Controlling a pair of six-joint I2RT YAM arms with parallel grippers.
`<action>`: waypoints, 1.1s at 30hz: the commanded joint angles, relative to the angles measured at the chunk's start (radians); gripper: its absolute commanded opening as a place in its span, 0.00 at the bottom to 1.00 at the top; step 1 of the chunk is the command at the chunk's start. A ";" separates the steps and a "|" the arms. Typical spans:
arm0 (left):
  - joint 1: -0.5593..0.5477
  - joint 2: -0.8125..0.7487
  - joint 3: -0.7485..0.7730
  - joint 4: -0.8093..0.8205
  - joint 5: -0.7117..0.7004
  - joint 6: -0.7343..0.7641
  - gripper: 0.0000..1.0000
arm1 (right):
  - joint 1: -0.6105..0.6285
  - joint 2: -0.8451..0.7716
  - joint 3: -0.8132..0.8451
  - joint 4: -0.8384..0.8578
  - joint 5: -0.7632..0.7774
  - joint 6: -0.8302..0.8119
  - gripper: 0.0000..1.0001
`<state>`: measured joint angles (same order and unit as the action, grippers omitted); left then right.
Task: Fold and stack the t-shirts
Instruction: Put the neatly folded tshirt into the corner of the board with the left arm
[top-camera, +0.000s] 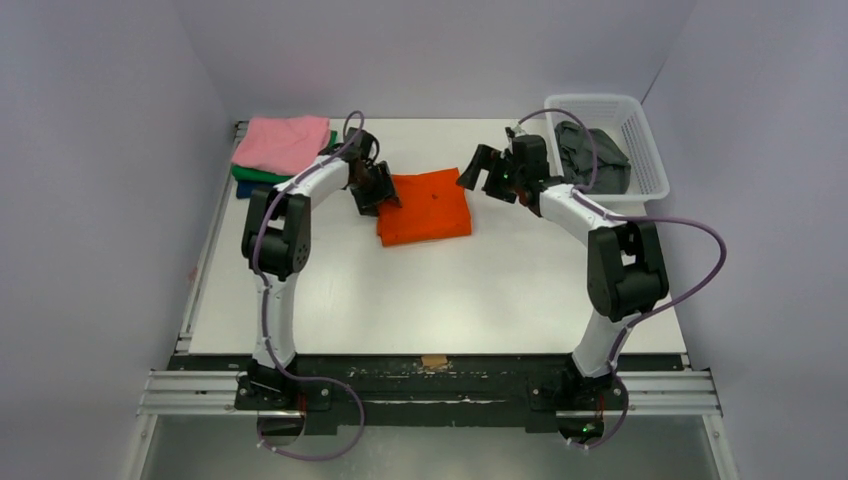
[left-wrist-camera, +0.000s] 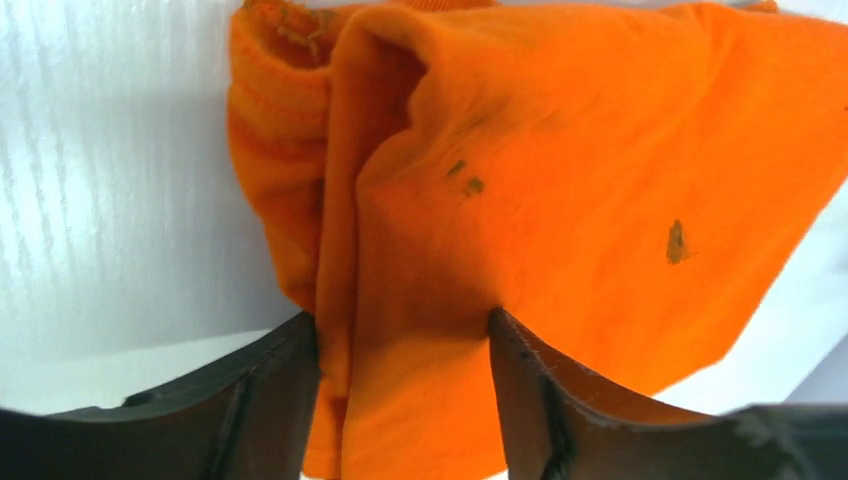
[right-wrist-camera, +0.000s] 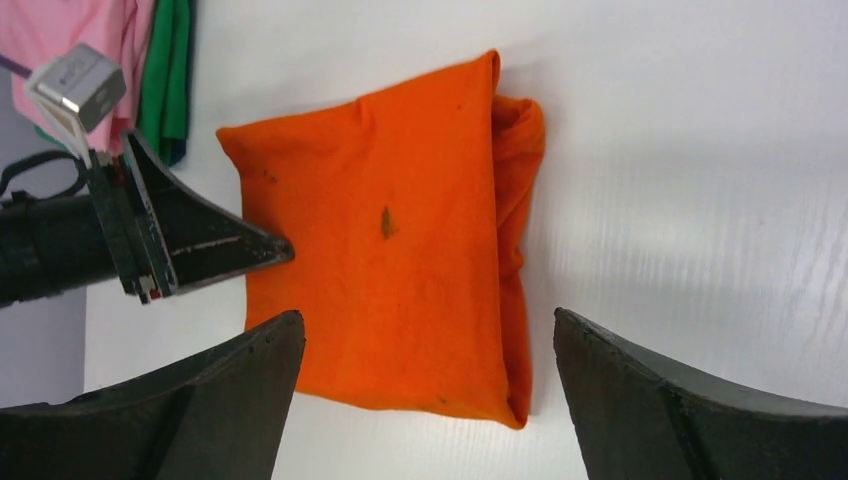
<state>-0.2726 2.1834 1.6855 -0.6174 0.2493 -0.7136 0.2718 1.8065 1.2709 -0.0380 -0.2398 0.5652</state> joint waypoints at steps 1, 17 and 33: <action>-0.037 0.056 0.107 -0.078 -0.099 0.031 0.54 | -0.006 -0.073 -0.043 0.056 -0.072 -0.001 0.94; -0.056 0.091 0.464 -0.310 -0.745 0.494 0.00 | -0.005 -0.245 -0.208 0.210 -0.006 -0.075 0.94; 0.065 0.050 0.736 -0.160 -0.849 0.958 0.00 | -0.005 -0.264 -0.245 0.259 0.051 -0.103 0.94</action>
<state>-0.2379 2.3039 2.3116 -0.8310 -0.5430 0.1120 0.2718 1.5810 1.0248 0.1749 -0.2214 0.4854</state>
